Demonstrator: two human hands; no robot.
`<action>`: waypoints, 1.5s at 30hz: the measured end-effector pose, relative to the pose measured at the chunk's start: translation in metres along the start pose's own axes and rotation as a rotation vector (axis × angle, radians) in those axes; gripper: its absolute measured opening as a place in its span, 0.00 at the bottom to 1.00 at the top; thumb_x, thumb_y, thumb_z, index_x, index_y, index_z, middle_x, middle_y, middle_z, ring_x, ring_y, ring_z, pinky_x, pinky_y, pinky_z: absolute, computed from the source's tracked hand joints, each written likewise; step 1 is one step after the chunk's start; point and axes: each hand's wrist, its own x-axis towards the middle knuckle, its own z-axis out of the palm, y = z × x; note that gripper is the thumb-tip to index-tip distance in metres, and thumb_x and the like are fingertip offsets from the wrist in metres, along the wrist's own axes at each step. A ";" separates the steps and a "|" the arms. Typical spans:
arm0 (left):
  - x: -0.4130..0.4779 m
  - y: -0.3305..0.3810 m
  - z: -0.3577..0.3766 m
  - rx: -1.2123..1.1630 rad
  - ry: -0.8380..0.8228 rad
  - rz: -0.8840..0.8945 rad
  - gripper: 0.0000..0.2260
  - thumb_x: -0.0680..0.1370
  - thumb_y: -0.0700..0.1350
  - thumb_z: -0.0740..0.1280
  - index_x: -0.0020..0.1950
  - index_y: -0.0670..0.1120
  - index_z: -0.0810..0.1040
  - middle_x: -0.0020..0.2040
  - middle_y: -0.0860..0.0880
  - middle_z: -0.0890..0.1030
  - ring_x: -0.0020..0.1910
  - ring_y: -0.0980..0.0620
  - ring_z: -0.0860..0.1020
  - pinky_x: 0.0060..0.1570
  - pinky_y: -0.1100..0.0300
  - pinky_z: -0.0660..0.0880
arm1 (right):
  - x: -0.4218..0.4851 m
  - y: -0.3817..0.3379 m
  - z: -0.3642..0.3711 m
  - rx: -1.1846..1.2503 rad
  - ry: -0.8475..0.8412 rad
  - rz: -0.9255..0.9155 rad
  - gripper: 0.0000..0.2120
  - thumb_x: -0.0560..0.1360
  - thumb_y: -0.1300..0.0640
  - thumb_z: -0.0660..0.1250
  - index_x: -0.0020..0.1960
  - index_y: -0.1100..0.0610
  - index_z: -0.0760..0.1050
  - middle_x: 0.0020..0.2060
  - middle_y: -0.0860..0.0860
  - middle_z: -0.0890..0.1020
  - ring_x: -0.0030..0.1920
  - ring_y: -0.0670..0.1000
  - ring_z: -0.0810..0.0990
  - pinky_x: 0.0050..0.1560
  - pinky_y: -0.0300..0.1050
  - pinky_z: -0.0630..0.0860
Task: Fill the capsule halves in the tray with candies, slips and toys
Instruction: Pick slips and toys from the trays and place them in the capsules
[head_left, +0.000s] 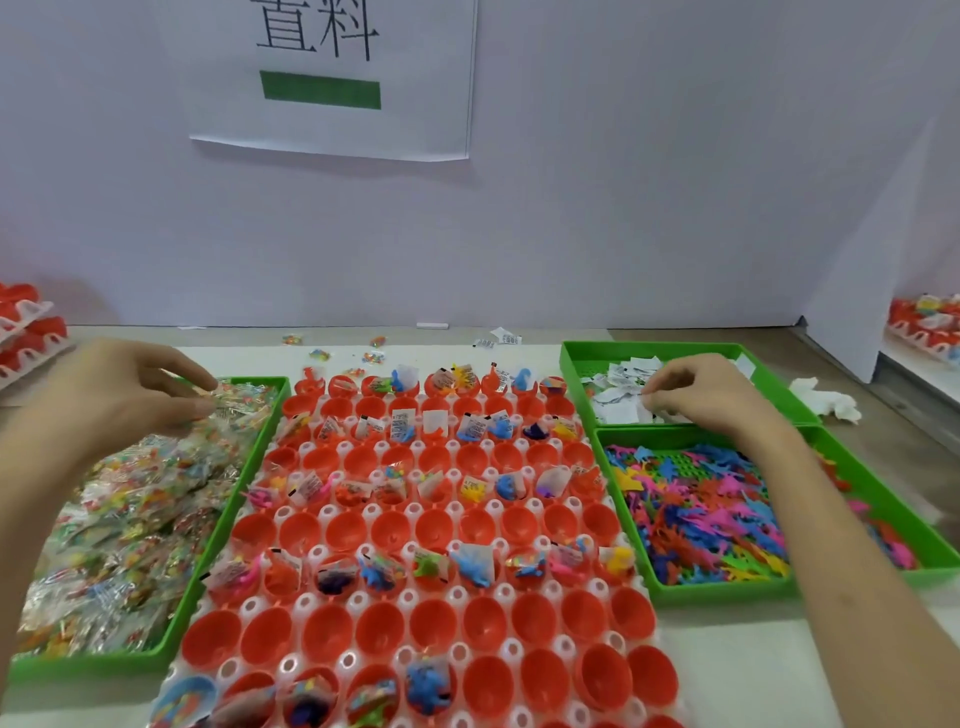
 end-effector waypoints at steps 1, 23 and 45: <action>0.001 -0.002 -0.001 -0.002 0.014 -0.004 0.12 0.70 0.36 0.78 0.41 0.54 0.86 0.34 0.47 0.86 0.37 0.43 0.85 0.52 0.42 0.81 | 0.001 -0.001 0.001 0.002 0.002 -0.007 0.02 0.73 0.60 0.75 0.43 0.54 0.83 0.42 0.50 0.84 0.46 0.50 0.81 0.50 0.48 0.75; -0.013 0.012 -0.003 0.231 -0.292 -0.221 0.11 0.58 0.48 0.83 0.37 0.49 0.88 0.35 0.40 0.85 0.34 0.41 0.83 0.31 0.54 0.79 | 0.000 -0.004 -0.002 0.107 0.228 -0.068 0.08 0.75 0.65 0.71 0.47 0.53 0.84 0.32 0.50 0.85 0.29 0.39 0.82 0.24 0.28 0.70; -0.062 0.102 0.032 -0.335 -0.098 0.309 0.12 0.79 0.41 0.70 0.47 0.59 0.87 0.39 0.53 0.86 0.31 0.54 0.83 0.35 0.65 0.82 | 0.005 -0.010 0.004 0.111 0.204 -0.054 0.12 0.81 0.62 0.61 0.51 0.52 0.83 0.38 0.50 0.83 0.34 0.45 0.78 0.34 0.42 0.75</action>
